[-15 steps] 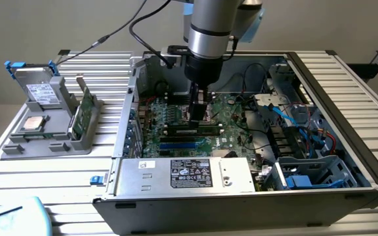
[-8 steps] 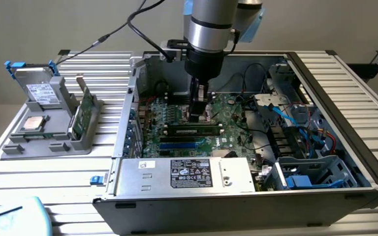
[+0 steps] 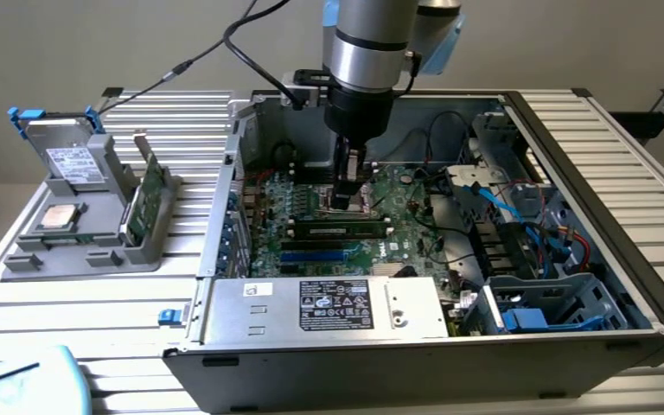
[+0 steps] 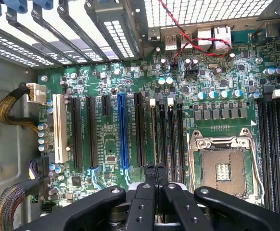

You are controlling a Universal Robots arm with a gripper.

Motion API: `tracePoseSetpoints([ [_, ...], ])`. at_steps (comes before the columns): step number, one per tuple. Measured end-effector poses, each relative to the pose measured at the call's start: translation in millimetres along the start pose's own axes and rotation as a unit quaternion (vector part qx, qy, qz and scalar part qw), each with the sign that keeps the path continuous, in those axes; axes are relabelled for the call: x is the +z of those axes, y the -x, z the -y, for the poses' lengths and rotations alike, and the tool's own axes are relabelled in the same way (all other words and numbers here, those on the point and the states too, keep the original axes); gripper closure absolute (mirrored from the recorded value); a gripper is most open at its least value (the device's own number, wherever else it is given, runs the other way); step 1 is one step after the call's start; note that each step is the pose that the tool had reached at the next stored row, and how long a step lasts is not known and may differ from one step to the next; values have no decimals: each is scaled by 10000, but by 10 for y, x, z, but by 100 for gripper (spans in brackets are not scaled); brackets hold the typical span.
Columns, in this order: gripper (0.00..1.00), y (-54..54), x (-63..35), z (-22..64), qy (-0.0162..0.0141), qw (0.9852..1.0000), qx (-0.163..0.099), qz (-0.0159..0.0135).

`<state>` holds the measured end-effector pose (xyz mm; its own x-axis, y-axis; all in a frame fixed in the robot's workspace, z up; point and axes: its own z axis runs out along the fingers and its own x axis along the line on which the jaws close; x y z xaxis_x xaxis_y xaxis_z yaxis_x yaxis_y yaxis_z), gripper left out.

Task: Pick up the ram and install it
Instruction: 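Insert the ram into the slot, then press down the ram until it locks into place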

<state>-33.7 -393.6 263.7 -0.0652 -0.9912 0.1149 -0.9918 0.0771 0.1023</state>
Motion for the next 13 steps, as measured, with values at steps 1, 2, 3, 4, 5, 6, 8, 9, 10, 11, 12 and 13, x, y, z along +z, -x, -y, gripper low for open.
tracePoseSetpoints([
  [1, 89, 0, 0, 0, 0, 10000, 0, 0],
  [2, 89, 0, 0, 0, 0, 10000, 0, 0],
  [3, 89, 0, 0, 0, 0, 10000, 0, 0],
  [4, 89, 0, 0, 0, 0, 10000, 0, 0],
  [5, 89, 0, 0, 0, 0, 10000, 0, 0],
  [6, 89, 0, 0, 0, 0, 10000, 0, 0],
  [8, 89, 0, 0, 0, 0, 10000, 0, 0],
  [9, 89, 0, 0, 0, 0, 10000, 0, 0],
  [10, 89, 0, 0, 0, 0, 10000, 0, 0],
  [11, 89, 0, 0, 0, 0, 10000, 0, 0],
  [12, 89, 0, -1, 3, 0, 10000, -1, 3],
  [13, 89, -1, -2, 8, -1, 10000, -4, 29],
])
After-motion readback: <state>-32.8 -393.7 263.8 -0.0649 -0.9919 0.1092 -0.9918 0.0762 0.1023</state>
